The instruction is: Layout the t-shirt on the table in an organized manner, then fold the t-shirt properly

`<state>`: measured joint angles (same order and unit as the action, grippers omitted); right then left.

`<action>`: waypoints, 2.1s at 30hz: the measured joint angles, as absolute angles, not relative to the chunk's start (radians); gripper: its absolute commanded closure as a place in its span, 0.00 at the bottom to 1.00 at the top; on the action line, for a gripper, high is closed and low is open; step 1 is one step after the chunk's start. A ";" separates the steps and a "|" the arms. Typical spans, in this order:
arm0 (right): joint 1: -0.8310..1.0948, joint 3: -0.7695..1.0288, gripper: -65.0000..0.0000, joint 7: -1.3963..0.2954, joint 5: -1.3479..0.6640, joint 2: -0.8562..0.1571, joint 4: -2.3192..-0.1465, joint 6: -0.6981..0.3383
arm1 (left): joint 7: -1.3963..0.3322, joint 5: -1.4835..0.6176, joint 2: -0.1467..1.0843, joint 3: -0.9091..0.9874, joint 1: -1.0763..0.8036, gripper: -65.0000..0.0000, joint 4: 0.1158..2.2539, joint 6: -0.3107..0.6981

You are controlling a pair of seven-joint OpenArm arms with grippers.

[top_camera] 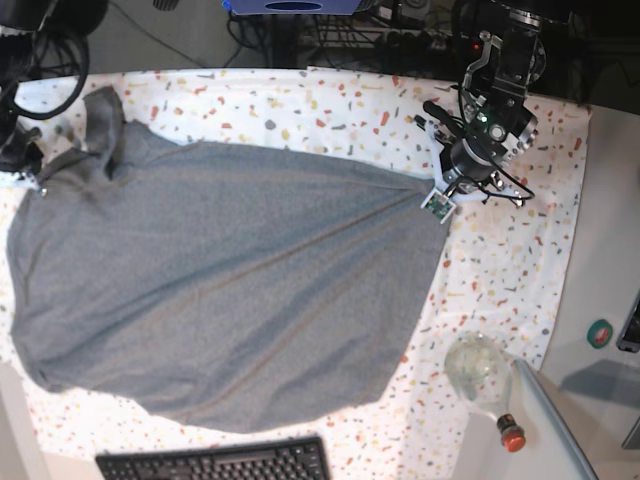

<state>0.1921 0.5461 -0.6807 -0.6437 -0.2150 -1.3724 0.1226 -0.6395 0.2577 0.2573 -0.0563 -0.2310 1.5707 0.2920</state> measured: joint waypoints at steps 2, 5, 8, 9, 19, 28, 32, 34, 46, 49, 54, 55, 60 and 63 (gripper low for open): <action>0.189 0.545 1.00 -0.701 -0.648 -0.195 -1.374 0.123 | -0.639 0.257 0.255 -0.056 -0.233 1.00 1.571 0.292; 0.192 0.541 1.00 -0.726 -0.651 -0.159 -1.374 0.122 | -0.640 0.258 0.255 -0.056 -0.233 1.00 1.571 0.292; 0.179 0.539 1.00 -0.723 -0.649 -0.157 -1.356 0.122 | -0.640 0.257 0.252 -0.060 -0.233 1.00 1.571 0.292; 0.166 0.520 1.00 -0.707 -0.643 -0.168 -1.331 0.122 | -0.639 0.257 0.252 -0.060 -0.234 1.00 1.571 0.292; 0.198 0.500 1.00 -0.653 -0.667 -0.195 -1.282 0.204 | -0.640 0.257 0.252 -0.060 -0.245 1.00 1.579 0.292; 0.260 0.500 1.00 -0.683 -0.647 -0.194 -1.428 0.298 | -0.643 0.257 0.240 -0.069 -0.250 1.00 1.610 0.292; 0.312 0.507 1.00 -0.702 -0.646 -0.193 -1.555 0.305 | -0.643 0.258 0.238 -0.064 -0.260 1.00 1.619 0.292; 0.318 0.507 1.00 -0.726 -0.650 -0.192 -1.602 0.305 | -0.645 0.259 0.242 -0.056 -0.290 1.00 1.663 0.291; 0.313 0.507 1.00 -0.748 -0.651 -0.188 -1.627 0.302 | -0.828 0.158 0.227 0.140 -0.382 0.07 1.805 0.298; 0.315 0.507 1.00 -0.748 -0.651 -0.190 -1.627 0.302 | -0.816 -0.128 0.224 0.286 -0.368 0.06 1.806 0.313; 0.315 0.507 1.00 -0.748 -0.652 -0.193 -1.627 0.287 | -0.848 -0.650 0.242 0.362 -0.391 0.06 1.645 0.423; 0.316 0.507 1.00 -0.749 -0.651 -0.192 -1.627 0.280 | -0.868 -0.699 0.253 0.338 -0.397 0.06 1.604 0.432; 0.316 0.506 1.00 -0.749 -0.651 -0.192 -1.627 0.279 | -0.871 -0.851 0.281 0.268 -0.363 0.06 1.430 0.494; 0.316 0.506 1.00 -0.748 -0.650 -0.193 -1.627 0.279 | -0.850 -0.862 0.286 0.272 -0.344 0.06 1.398 0.496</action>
